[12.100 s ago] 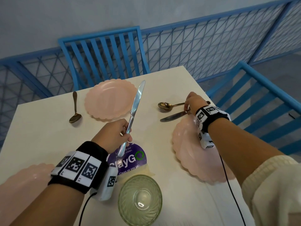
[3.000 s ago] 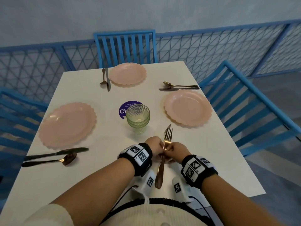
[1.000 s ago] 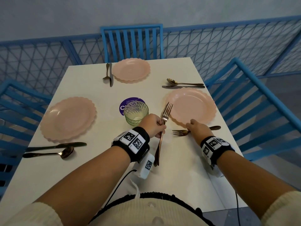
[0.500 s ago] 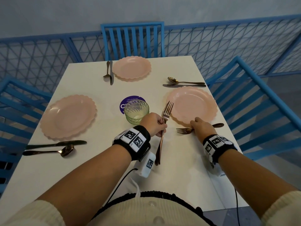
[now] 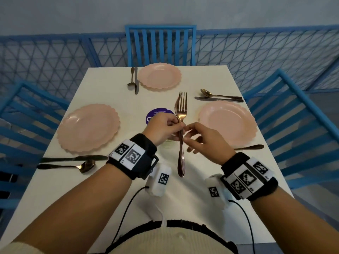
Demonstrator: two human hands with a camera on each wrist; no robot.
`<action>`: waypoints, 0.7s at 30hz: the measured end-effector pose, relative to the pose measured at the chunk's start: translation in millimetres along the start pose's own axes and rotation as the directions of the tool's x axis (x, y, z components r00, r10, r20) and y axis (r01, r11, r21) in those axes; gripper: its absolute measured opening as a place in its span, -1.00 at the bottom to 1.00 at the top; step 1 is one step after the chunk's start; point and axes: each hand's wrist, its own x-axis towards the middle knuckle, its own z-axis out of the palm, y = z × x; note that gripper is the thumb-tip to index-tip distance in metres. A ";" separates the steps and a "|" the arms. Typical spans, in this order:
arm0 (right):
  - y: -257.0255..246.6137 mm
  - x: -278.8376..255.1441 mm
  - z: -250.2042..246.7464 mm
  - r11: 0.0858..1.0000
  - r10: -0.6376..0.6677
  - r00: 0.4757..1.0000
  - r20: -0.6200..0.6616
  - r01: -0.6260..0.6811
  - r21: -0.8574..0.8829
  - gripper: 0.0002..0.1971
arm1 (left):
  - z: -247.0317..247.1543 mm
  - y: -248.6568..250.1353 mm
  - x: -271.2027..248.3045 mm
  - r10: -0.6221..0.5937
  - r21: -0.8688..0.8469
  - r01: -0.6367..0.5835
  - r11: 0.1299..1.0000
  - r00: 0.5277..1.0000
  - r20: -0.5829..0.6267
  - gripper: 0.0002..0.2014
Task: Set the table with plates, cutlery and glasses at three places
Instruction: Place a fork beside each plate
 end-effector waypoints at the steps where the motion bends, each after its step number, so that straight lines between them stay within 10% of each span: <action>1: -8.7 4.8 8.5 1.000 -0.016 1.000 0.007 0.016 0.002 -0.72 | -9.8 1.8 -1.2 0.002 -0.007 -0.003 1.000 1.000 -0.029 -0.83; 7: -52.0 49.1 57.0 0.997 -0.055 0.998 0.010 0.056 -0.051 -0.66 | -71.9 -3.8 -8.3 -0.046 -0.072 0.034 0.997 0.986 -0.161 -0.82; 13: -73.1 91.4 103.4 0.962 0.094 0.995 0.040 -0.101 0.252 -0.73 | -140.2 -18.3 -10.1 -0.177 -0.039 0.173 0.984 0.972 -0.153 -0.86; 18: -72.3 120.7 132.4 0.910 0.217 0.976 -0.015 -0.196 0.366 -0.82 | -226.8 -16.9 15.4 -0.172 0.358 0.239 0.903 0.963 -0.209 -0.80; 21: -69.9 136.0 145.2 0.900 0.252 0.967 -0.036 -0.221 0.375 -0.87 | -268.5 -12.7 44.0 -0.101 0.746 0.218 0.629 0.975 -0.200 -0.75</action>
